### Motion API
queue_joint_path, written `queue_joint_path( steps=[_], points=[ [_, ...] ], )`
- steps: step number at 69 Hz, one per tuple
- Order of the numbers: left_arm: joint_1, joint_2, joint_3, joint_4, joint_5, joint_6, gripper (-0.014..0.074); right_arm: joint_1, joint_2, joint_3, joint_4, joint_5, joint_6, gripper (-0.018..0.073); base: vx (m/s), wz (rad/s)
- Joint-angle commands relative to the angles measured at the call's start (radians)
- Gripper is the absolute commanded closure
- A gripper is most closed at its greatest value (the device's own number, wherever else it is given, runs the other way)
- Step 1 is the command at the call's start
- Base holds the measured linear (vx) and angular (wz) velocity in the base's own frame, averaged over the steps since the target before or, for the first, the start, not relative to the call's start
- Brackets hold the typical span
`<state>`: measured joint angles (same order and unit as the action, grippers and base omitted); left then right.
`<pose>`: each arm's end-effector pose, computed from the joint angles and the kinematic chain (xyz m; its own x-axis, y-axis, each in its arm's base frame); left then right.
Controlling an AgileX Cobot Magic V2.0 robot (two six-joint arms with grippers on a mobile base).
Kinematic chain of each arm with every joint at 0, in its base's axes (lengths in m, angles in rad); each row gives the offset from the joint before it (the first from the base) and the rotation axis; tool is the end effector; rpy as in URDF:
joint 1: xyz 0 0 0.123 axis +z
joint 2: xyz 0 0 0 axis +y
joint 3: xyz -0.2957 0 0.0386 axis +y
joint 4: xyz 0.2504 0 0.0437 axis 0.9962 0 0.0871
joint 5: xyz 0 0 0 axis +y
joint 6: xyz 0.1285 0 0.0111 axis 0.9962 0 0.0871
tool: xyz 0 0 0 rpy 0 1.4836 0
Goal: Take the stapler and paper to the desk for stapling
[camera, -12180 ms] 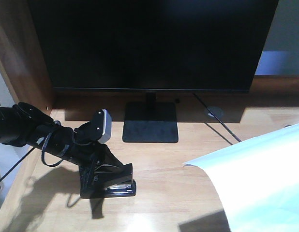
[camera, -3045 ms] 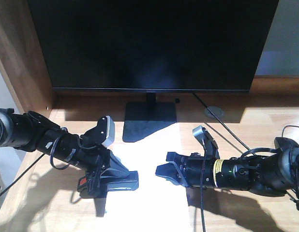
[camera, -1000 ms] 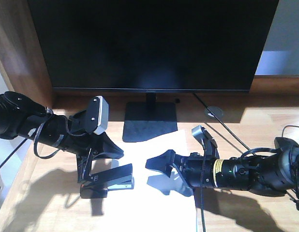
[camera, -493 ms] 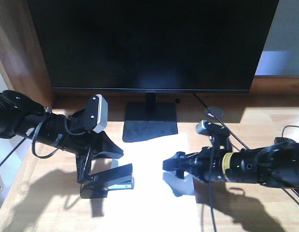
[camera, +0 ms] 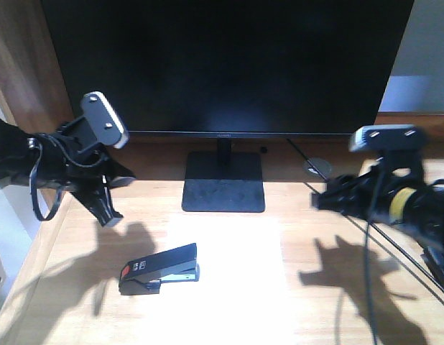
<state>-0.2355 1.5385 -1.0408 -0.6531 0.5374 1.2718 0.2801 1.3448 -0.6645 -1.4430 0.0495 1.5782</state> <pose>0.3314 -0.1209 0.2463 -0.2966 0.6935 -0.6565 0.7907 0.5639 0.2385 0.2900 0.0767 0.2236 -0.5692 -0.0235 -0.8218 -0.1618 0.9832 0.0840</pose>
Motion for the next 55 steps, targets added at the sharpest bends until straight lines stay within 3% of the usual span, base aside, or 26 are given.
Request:
queue_joint_path(
  steps=[1,6,13,20,34,55],
  points=[
    [0.0,-0.071,-0.017,0.177,-0.066,-0.248,0.0603,-0.001,-0.105,-0.018,-0.015,0.076,-0.011,0.0461,0.0,0.0],
    [0.0,-0.094,-0.017,0.293,-0.085,-0.422,0.0603,-0.001,-0.154,-0.018,-0.015,0.099,-0.015,0.0577,0.0,0.0],
    [0.0,-0.127,-0.017,0.449,-0.106,-0.639,0.0603,-0.001,-0.219,-0.018,-0.044,0.103,-0.018,0.0572,0.0,0.0],
    [0.0,-0.16,-0.017,0.531,-0.137,-0.782,0.0603,-0.001,-0.273,-0.018,-0.079,0.103,-0.018,0.0571,0.0,0.0],
    [0.0,-0.245,0.017,0.53,-0.227,-0.83,0.0603,-0.001,-0.385,-0.016,-0.091,0.092,-0.018,0.0569,0.0,0.0],
    [0.0,-0.465,0.294,0.531,-0.561,-0.835,0.0603,-0.001,-0.548,0.086,-0.143,0.066,-0.018,0.0569,0.0,0.0]
  ],
)
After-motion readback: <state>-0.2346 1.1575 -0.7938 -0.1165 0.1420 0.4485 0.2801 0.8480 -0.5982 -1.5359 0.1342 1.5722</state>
